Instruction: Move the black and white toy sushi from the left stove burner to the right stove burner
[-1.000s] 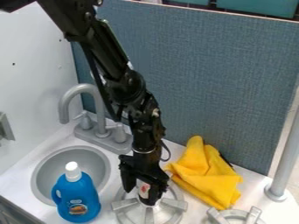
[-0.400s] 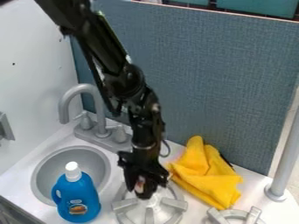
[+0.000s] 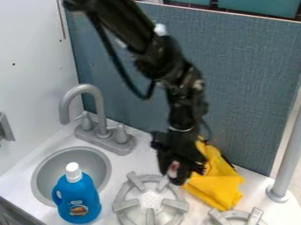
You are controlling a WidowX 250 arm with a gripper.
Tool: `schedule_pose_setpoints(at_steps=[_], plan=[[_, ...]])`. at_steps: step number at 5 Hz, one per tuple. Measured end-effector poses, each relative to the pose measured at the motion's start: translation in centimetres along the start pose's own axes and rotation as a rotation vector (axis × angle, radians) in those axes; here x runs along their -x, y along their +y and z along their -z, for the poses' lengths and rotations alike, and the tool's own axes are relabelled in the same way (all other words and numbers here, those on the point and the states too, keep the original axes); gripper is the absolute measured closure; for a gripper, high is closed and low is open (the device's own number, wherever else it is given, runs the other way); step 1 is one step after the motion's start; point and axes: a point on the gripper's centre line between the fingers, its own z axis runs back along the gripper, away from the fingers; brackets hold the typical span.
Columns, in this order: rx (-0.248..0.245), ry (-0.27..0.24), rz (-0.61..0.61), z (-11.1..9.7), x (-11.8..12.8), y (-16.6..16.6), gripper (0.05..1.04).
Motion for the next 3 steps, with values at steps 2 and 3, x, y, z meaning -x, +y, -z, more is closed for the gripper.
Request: schedule_pose_setpoints(at_steps=[2, 3], plan=[[0.073, 0.120, 0.312, 2.3, -2.0, -8.2, 0.541], [0.015, 0.180, 0.396, 3.0, -0.9, -10.6, 0.541]])
